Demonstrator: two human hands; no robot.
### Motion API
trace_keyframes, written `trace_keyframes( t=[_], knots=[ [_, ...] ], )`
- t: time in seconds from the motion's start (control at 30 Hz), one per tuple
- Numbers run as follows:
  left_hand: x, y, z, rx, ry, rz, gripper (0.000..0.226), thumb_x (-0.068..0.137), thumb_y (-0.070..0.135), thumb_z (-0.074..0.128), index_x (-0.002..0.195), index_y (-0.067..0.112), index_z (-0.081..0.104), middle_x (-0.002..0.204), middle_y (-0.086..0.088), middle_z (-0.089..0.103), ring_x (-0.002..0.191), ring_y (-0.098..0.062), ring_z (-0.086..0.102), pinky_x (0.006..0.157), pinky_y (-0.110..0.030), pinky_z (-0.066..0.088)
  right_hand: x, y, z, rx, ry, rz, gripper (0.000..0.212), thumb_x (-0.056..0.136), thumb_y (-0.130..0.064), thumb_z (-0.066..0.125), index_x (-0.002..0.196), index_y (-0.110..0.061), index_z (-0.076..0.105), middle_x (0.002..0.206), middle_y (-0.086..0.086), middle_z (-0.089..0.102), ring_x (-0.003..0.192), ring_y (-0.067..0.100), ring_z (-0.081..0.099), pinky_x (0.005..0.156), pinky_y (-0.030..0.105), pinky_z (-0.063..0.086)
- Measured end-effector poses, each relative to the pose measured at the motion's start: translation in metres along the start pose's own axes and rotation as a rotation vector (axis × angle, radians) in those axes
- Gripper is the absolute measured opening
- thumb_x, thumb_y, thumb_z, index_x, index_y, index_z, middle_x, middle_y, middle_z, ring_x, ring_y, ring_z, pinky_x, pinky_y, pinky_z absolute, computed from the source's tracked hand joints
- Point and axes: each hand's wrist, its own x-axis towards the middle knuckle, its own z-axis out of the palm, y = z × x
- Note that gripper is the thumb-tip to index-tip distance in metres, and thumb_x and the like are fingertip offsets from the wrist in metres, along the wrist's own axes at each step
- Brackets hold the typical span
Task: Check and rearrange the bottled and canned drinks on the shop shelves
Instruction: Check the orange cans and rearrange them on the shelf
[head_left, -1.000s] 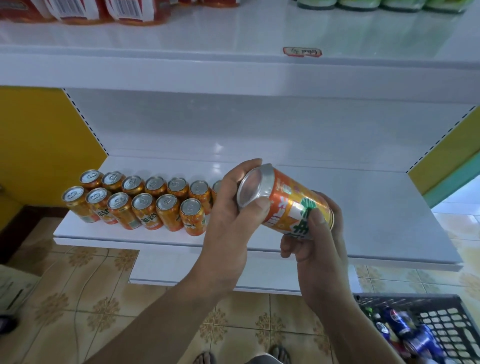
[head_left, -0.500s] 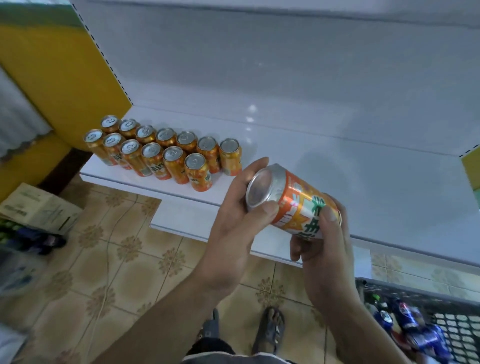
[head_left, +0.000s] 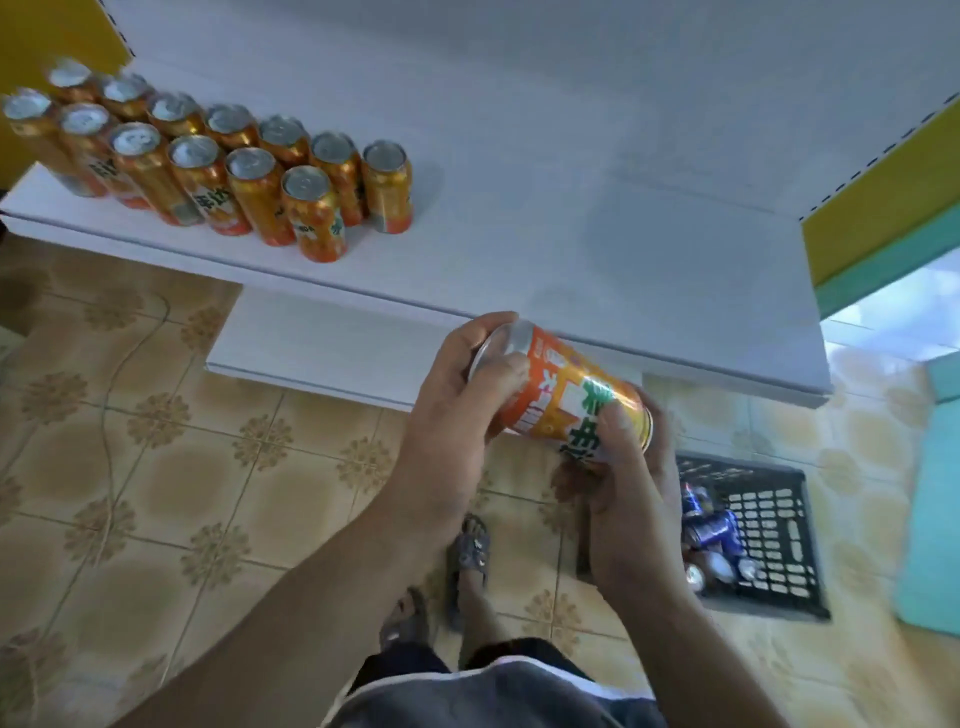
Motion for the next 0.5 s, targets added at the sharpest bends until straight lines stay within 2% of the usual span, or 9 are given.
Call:
trace_keyframes(
  t=[0.13, 0.2, 0.27, 0.33, 0.4, 0.5],
  knots=[
    [-0.026, -0.041, 0.016, 0.012, -0.043, -0.148, 0.043, 0.079, 0.037, 0.064, 0.121, 0.024, 0.061, 0.114, -0.008, 0.064, 0.101, -0.018, 0.067, 0.084, -0.031, 0.054, -0.025, 0.013, -0.042, -0.053, 0.110, 0.121, 0.058, 0.061, -0.062, 0.075, 0.110, -0.033, 0.062, 0.082, -0.004, 0.070, 0.065, 0.013, 0.063, 0.055, 0.028, 0.053],
    [-0.032, -0.058, 0.027, 0.069, -0.047, -0.201, 0.044, 0.082, 0.038, 0.063, 0.123, 0.023, 0.059, 0.113, -0.007, 0.064, 0.097, -0.013, 0.068, 0.081, -0.026, 0.055, -0.031, 0.019, -0.064, -0.099, 0.142, 0.186, 0.055, 0.069, -0.061, 0.071, 0.113, -0.030, 0.062, 0.079, -0.006, 0.071, 0.061, 0.011, 0.064, 0.053, 0.027, 0.052],
    [-0.032, -0.081, 0.039, 0.161, -0.040, -0.256, 0.042, 0.088, 0.037, 0.067, 0.125, 0.019, 0.058, 0.113, -0.008, 0.064, 0.094, -0.011, 0.067, 0.075, -0.020, 0.055, -0.029, 0.027, -0.090, -0.098, 0.162, 0.264, 0.053, 0.077, -0.056, 0.075, 0.116, -0.023, 0.061, 0.082, 0.002, 0.070, 0.057, 0.012, 0.062, 0.051, 0.026, 0.051],
    [-0.031, -0.111, 0.054, 0.259, -0.017, -0.340, 0.040, 0.088, 0.040, 0.063, 0.122, 0.020, 0.059, 0.111, -0.007, 0.064, 0.095, -0.012, 0.066, 0.069, -0.015, 0.054, -0.023, 0.038, -0.124, -0.084, 0.181, 0.359, 0.046, 0.084, -0.050, 0.070, 0.115, -0.018, 0.060, 0.084, 0.008, 0.066, 0.053, 0.013, 0.059, 0.049, 0.025, 0.047],
    [-0.029, -0.149, 0.071, 0.342, 0.004, -0.422, 0.039, 0.086, 0.046, 0.059, 0.119, 0.024, 0.060, 0.108, -0.005, 0.064, 0.098, -0.015, 0.065, 0.069, -0.015, 0.054, -0.015, 0.055, -0.167, -0.077, 0.190, 0.457, 0.032, 0.093, -0.040, 0.065, 0.113, -0.017, 0.059, 0.083, 0.009, 0.065, 0.052, 0.015, 0.057, 0.049, 0.025, 0.046],
    [-0.025, -0.219, 0.100, 0.451, 0.033, -0.534, 0.032, 0.096, 0.044, 0.055, 0.119, 0.024, 0.063, 0.107, -0.004, 0.067, 0.098, -0.016, 0.066, 0.076, -0.021, 0.055, 0.002, 0.089, -0.241, -0.090, 0.203, 0.584, 0.031, 0.095, -0.036, 0.066, 0.117, -0.016, 0.057, 0.086, 0.013, 0.066, 0.051, 0.016, 0.056, 0.047, 0.024, 0.047]
  ],
)
